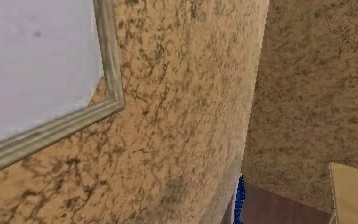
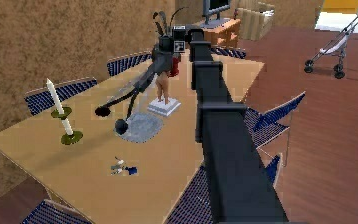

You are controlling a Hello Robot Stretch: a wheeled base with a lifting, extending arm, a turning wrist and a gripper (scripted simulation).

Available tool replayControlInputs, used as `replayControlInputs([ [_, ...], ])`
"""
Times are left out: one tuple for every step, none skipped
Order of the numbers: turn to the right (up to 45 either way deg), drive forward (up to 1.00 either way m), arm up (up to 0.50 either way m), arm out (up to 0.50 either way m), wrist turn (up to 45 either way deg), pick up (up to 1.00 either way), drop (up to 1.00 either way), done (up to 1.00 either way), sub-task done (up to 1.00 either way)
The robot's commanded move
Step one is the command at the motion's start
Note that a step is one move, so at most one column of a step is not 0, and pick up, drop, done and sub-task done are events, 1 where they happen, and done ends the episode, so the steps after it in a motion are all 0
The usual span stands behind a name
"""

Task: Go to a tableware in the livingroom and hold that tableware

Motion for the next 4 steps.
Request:
replayControlInputs([
  [0.0,0.0,0.0,0.0,45.0,0.0,0.0,0.0,0.0],
  [0.0,0.0,0.0,0.0,33.0,0.0,0.0,0.0,0.0],
  [0.0,0.0,-0.3,0.0,0.0,0.0,0.0,0.0,0.0],
  [0.0,0.0,0.0,0.0,0.0,1.0,0.0,0.0,0.0],
])
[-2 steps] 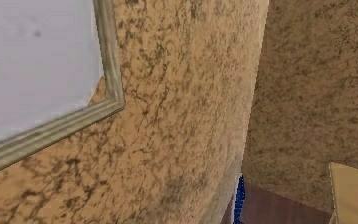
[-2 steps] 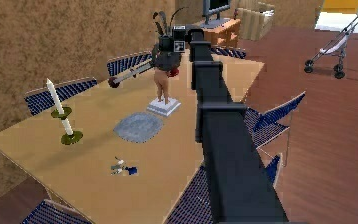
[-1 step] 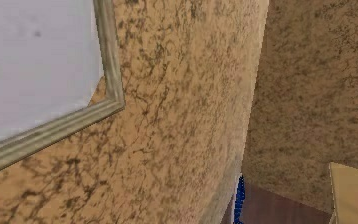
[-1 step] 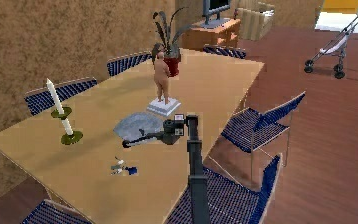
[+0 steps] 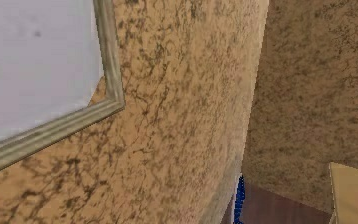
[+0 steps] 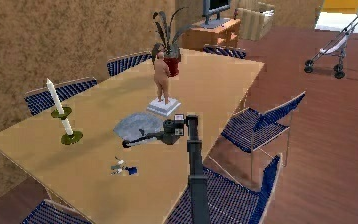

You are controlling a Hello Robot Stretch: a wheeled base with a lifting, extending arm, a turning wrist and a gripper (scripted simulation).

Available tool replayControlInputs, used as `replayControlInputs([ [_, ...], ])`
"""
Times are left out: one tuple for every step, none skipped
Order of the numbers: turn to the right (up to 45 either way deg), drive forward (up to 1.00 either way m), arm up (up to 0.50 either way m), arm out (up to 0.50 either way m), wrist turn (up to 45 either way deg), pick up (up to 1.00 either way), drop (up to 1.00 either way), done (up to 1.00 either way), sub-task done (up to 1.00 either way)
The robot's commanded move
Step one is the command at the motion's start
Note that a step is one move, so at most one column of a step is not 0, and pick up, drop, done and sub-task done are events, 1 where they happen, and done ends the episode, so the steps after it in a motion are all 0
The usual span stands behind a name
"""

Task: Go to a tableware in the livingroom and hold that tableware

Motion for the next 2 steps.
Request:
replayControlInputs([
  [0.0,0.0,0.1,0.0,0.0,0.0,0.0,0.0,0.0],
  [0.0,0.0,0.0,0.0,0.0,0.0,0.0,1.0,0.0],
])
